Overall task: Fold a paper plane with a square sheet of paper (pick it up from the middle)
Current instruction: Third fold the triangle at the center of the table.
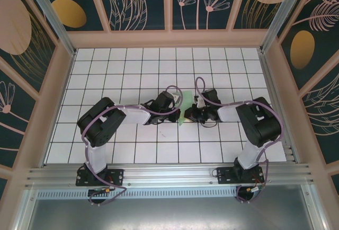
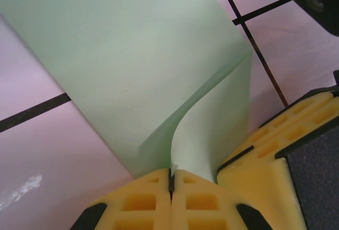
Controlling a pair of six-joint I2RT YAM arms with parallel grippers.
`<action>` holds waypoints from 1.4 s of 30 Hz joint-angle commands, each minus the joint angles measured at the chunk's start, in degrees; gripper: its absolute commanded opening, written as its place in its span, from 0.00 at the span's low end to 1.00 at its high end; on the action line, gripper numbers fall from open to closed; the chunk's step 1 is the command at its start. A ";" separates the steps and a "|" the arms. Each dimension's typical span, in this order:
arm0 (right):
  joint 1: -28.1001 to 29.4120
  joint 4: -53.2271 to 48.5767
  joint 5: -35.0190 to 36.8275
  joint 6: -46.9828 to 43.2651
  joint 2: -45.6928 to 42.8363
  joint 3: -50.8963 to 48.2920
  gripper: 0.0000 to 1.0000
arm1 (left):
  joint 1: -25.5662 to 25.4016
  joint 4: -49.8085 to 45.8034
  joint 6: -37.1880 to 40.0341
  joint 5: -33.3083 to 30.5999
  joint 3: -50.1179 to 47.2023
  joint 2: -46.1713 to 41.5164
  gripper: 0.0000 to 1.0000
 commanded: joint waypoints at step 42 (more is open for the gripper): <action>4.60 6.74 -2.12 5.99 -6.17 -6.85 0.11 | 0.26 -6.25 0.76 -3.14 0.31 1.41 0.00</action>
